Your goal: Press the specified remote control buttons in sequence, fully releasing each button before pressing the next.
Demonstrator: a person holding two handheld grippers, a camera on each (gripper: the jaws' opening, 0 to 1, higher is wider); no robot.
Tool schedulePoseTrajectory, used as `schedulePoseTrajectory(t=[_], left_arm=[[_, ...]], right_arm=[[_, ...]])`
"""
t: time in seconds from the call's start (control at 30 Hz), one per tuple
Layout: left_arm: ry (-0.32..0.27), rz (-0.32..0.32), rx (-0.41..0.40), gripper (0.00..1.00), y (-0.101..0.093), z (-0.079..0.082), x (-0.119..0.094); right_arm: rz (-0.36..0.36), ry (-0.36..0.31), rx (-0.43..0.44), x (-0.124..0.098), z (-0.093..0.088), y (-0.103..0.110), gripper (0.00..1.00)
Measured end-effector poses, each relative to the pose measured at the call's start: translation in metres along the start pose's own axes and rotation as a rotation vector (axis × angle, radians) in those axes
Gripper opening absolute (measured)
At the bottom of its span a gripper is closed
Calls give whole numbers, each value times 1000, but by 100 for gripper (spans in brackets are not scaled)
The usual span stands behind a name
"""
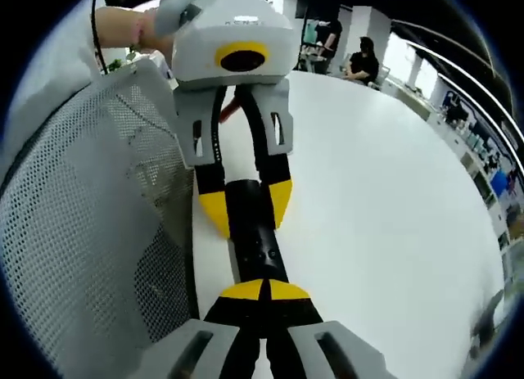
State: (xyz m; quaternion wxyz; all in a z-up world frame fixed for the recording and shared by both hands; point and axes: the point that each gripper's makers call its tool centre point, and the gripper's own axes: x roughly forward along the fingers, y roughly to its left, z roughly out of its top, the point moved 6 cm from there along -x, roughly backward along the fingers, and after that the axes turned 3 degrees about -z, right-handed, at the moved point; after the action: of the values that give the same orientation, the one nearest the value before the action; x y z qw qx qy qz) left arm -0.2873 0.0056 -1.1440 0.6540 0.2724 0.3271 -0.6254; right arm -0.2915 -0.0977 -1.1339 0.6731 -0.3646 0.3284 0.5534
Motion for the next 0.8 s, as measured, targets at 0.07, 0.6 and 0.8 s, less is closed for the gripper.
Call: schedulePoseTrajectory(t=[0.07, 0.6, 0.8], left_arm=[[1, 0, 1, 24, 0, 0, 0], [12, 21, -24, 25, -1, 1, 1], [-1, 18, -23, 25, -1, 0, 0]], right_arm=[[10, 35, 30, 1, 3, -1, 0], [24, -51, 154, -2, 3, -7, 0], [8, 3, 4, 6, 7, -4, 0]])
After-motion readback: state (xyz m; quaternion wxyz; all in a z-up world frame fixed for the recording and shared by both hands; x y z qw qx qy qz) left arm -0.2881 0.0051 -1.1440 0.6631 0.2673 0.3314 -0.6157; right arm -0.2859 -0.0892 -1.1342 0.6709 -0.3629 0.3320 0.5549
